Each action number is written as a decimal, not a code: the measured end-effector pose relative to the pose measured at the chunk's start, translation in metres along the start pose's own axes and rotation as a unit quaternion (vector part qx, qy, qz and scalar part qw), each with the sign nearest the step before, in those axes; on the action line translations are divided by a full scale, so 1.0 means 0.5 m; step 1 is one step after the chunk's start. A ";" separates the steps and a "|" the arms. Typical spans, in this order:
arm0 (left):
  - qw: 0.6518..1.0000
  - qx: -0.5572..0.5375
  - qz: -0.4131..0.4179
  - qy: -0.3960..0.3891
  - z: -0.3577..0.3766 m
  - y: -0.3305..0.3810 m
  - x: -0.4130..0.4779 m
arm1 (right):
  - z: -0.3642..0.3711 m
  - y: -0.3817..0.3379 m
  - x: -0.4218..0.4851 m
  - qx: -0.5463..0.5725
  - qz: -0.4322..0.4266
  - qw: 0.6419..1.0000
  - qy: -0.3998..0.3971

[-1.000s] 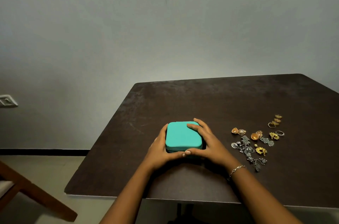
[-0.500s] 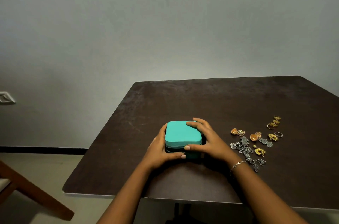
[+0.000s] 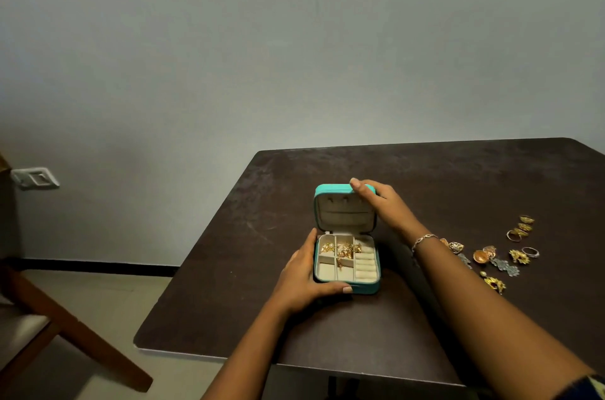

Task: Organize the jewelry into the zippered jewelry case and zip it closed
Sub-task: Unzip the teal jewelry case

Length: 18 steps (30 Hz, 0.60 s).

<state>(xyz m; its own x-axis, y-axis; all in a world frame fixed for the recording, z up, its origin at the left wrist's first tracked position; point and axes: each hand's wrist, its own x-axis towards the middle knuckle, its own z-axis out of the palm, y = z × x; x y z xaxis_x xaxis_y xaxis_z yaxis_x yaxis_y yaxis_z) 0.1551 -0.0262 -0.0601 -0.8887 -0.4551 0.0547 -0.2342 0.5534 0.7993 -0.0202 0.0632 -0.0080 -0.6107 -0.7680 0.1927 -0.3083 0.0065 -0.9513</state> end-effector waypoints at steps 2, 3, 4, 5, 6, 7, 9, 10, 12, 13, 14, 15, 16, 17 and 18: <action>1.000 -0.001 -0.017 -0.003 0.001 -0.008 0.002 | 0.000 0.014 0.025 -0.004 0.008 1.000 0.029; 1.000 0.001 -0.023 -0.003 0.001 -0.011 0.003 | -0.003 0.024 0.037 -0.013 0.015 0.999 0.043; 1.000 0.004 -0.025 -0.003 0.001 -0.012 0.005 | -0.006 0.034 0.048 -0.025 0.024 0.998 0.055; 1.000 0.006 -0.029 -0.003 0.001 -0.013 0.005 | -0.007 0.042 0.056 -0.041 0.035 0.997 0.062; 1.000 0.009 -0.030 -0.005 0.000 -0.012 0.006 | -0.009 0.052 0.063 -0.057 0.046 0.995 0.062; 0.999 0.013 -0.032 -0.008 0.001 -0.012 0.008 | -0.010 0.059 0.066 -0.071 0.059 0.994 0.059; 0.999 0.018 -0.034 -0.013 0.001 -0.012 0.010 | -0.010 0.074 0.070 -0.091 0.076 0.992 0.050; 0.999 0.019 -0.035 -0.015 0.002 -0.012 0.011 | -0.010 0.081 0.071 -0.098 0.078 0.991 0.047; 0.999 0.017 -0.037 -0.015 0.002 -0.013 0.012 | -0.009 0.090 0.068 -0.102 0.086 0.990 0.041; 0.999 0.017 -0.037 -0.015 0.002 -0.013 0.012 | -0.008 0.092 0.067 -0.100 0.089 0.990 0.036; 0.999 0.017 -0.036 -0.015 0.002 -0.013 0.012 | -0.009 0.097 0.066 -0.096 0.092 0.991 0.031; 0.999 0.017 -0.036 -0.014 0.002 -0.014 0.013 | -0.010 0.098 0.063 -0.090 0.098 0.991 0.027; 0.999 0.016 -0.036 -0.014 0.002 -0.014 0.013 | -0.012 0.101 0.062 -0.083 0.104 0.991 0.028; 0.999 0.015 -0.037 -0.015 0.001 -0.015 0.014 | -0.014 0.099 0.058 -0.076 0.112 0.990 0.034; 0.999 0.015 -0.037 -0.017 0.001 -0.016 0.014 | -0.015 0.098 0.054 -0.067 0.113 0.990 0.044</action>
<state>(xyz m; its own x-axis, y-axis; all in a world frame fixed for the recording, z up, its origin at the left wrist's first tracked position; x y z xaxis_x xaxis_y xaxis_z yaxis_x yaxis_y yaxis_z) 0.1506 -0.0333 -0.0663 -0.8810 -0.4724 -0.0244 -0.3109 0.5395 0.7824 -0.0572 0.0478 -0.0475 -0.7346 -0.6785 0.0035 -0.2468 0.2624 -0.9328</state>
